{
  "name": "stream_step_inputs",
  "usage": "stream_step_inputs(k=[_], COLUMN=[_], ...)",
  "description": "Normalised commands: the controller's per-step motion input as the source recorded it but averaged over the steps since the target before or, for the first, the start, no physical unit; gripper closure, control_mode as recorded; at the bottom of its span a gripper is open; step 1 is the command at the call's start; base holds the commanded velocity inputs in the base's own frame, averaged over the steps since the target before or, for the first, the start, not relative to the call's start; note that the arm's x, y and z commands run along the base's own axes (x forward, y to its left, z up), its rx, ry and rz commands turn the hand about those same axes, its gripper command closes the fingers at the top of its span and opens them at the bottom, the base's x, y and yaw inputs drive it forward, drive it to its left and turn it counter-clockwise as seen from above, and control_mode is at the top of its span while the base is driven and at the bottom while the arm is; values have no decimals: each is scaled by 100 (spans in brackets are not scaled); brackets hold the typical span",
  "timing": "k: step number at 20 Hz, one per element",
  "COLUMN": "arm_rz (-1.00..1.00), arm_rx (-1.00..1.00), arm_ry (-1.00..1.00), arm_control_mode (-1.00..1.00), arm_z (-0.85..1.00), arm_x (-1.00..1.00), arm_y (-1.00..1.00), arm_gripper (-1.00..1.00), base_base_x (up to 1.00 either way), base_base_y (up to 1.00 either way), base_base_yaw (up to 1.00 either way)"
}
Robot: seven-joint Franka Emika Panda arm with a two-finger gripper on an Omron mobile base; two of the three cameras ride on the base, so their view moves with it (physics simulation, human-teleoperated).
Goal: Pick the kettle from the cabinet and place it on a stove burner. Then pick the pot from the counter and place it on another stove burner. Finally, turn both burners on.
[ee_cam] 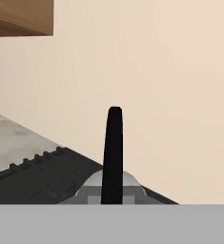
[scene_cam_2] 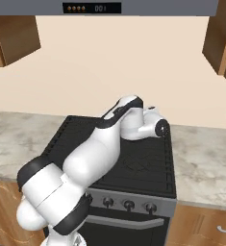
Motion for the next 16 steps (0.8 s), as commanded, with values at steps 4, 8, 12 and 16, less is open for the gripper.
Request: stream_step_inputs(k=[4, 8, 12, 16], arm_rz=[2, 3, 3, 3], arm_rx=[0, 0, 0, 0], arm_ry=[0, 0, 0, 0], arm_control_mode=[-100, -100, -100, -100], arm_z=[-13, -10, -13, -14], arm_x=[19, 21, 23, 22], arm_y=[-4, -7, -7, -9], arm_gripper=[100, 100, 100, 100], base_base_x=[0, 0, 0, 0], base_base_y=[0, 0, 0, 0], base_base_yaw=[0, 0, 0, 0])
